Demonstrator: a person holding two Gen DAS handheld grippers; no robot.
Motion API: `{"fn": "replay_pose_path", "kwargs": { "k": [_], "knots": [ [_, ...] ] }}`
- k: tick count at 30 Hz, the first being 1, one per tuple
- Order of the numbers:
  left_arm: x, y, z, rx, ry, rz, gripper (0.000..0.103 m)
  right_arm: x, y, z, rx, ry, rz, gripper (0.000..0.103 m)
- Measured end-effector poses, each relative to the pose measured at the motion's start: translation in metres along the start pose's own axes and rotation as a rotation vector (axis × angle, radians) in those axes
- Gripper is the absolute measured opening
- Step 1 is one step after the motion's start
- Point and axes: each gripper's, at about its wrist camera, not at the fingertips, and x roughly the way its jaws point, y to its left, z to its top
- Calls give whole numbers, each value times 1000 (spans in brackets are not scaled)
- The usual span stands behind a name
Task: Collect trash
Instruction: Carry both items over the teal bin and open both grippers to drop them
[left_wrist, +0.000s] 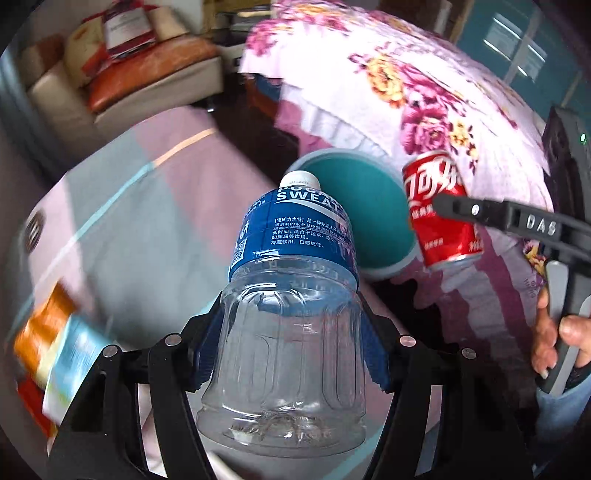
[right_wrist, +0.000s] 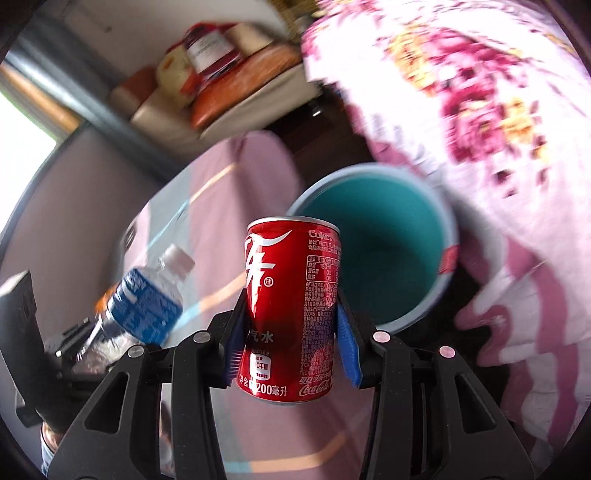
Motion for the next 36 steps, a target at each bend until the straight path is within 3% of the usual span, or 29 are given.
{"fn": "replay_pose_path", "kwargs": {
  "k": [7,17,20,36],
  "knots": [
    [62,-31,42,48,69,-58,66,-4,-37,26,58,-25,-74,41],
    [110,-54,53,77,143,-75,68,18,-58,32,87,14,-103,41],
    [115,-53,52,68,151,-75,77,24,-62,32,93,28,-109,41],
    [86,-27,41,-14,75,-85,78,47,-53,34,72,78,-120,41]
  ]
}}
